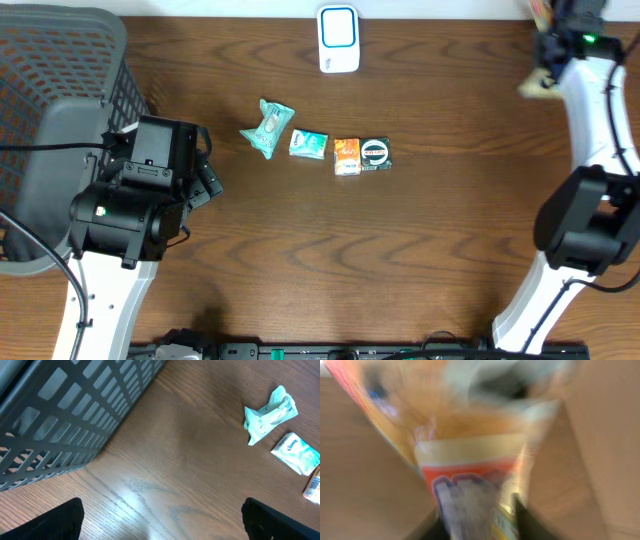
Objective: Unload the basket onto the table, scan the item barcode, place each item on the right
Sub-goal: 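Carry the snack bag right and drop it at the table edge, then reach the right gripper to the green Zam-Buk tin and grasp it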
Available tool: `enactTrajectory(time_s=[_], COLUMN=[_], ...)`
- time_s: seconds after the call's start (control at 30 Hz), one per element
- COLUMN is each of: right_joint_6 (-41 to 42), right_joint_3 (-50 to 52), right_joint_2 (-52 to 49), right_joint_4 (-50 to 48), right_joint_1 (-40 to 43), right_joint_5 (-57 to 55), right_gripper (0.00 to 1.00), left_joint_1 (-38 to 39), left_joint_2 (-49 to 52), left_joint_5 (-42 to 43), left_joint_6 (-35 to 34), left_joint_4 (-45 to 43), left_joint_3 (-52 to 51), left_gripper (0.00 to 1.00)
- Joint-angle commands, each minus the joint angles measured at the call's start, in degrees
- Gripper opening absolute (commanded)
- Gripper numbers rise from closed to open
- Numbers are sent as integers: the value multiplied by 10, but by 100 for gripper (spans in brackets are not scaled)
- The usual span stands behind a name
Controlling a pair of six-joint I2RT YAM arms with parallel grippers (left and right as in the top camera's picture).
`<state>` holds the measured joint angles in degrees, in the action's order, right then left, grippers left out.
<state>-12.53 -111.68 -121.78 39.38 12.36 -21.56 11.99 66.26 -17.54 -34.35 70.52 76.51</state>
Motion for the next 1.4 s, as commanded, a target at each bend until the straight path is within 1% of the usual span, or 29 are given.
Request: enactTrajectory(time_s=[0.0, 0.03, 0.13, 0.2, 0.33, 0.4, 0.47, 0.57, 0.63, 0.73, 0.83, 0.93, 0.97, 1.1, 1.17, 1.27, 1.33, 1.37], right_joint_6=[-6, 10, 49, 73, 102, 113, 113, 112, 112, 112, 114, 158, 192, 255, 281, 298, 299, 299], right_joint_3=[1, 1, 1, 1, 1, 2, 2, 8, 21, 52, 93, 126, 142, 160, 162, 163, 169, 173], right_joint_2=[-12, -12, -12, -12, -12, -12, -12, -12, -12, -12, -12, -12, -12, -12, -12, -12, -12, -12], right_joint_4=[42, 54, 78, 87, 101, 127, 158, 196, 210, 205, 177, 145, 127, 108, 110, 116, 119, 118], right_joint_1=[55, 65, 80, 78, 65, 46, 22, -23, -60, -122, -183, -224, -242, -273, -288, -300, -305, -308], right_joint_5=[-26, -2, 122, 247, 459, 572, 607, 600, 571, 504, 441, 405, 394, 355, 319, 279, 275, 275], right_gripper=[99, 99, 99, 99, 99, 99, 99, 99, 99, 99, 99, 99, 99, 99, 99, 99, 99, 98], left_joint_1=[-3, -3, -3, -3, -3, -3, -3, -3, -3, -3, -3, -3, -3, -3, -3, -3, -3, -3], left_joint_2=[-1, -1, -1, -1, -1, -1, -1, -1, -1, -1, -1, -1, -1, -1, -1, -1, -1, -1], left_joint_5=[-12, -12, -12, -12, -12, -12, -12, -12, -12, -12, -12, -12, -12, -12, -12, -12, -12, -12], left_joint_6=[-3, -3, -3, -3, -3, -3, -3, -3, -3, -3, -3, -3, -3, -3, -3, -3, -3, -3], left_joint_4=[2, 2, 2, 2, 2, 2, 2, 2, 2, 2, 2, 2, 2, 2, 2, 2, 2, 2], left_joint_3=[1, 1, 1, 1, 1, 1, 1, 1, 1, 1, 1, 1, 1, 1, 1, 1, 1, 1], left_gripper=[100, 100, 100, 100, 100, 100, 100, 100, 100, 100, 100, 100, 100, 100, 100, 100, 100, 100])
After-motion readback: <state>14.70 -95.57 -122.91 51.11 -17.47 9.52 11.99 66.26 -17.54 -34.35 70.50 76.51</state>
